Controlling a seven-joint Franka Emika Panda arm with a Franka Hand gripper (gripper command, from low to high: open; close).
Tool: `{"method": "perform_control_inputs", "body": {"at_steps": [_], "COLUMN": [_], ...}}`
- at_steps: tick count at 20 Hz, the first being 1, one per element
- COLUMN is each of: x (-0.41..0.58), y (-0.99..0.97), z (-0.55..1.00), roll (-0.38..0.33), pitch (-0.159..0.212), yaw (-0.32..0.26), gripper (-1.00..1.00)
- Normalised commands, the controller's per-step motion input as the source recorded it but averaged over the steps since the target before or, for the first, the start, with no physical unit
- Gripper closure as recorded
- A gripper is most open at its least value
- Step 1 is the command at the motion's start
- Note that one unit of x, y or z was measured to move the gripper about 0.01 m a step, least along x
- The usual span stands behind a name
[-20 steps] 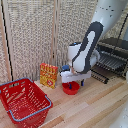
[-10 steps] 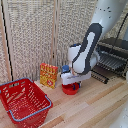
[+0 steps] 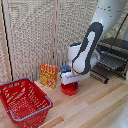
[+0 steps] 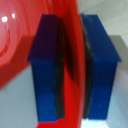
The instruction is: Extend the gripper towards the oven tray handle. Grasp the handle and carefully pull the tray out of the oven. Move the gripper above the red bowl. Grab the red bowl gently. Lift the bowl and place it onto the oven tray.
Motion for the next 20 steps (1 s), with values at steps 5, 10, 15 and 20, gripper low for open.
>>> {"method": "perform_control_inputs", "body": {"at_steps": [5,10,15,20], "x": [0.103,0.276,0.545,0.725], "y": [-0.01,0.01,-0.04,-0.4], "z": [0.87,1.0,0.84,0.69], "roll": [0.016,0.0,0.0,0.001], "pitch": [0.095,0.071,0.04,0.062], "yaw": [-0.135,-0.122,-0.125,-0.098], "gripper": [1.0,1.0,1.0,1.0]}}
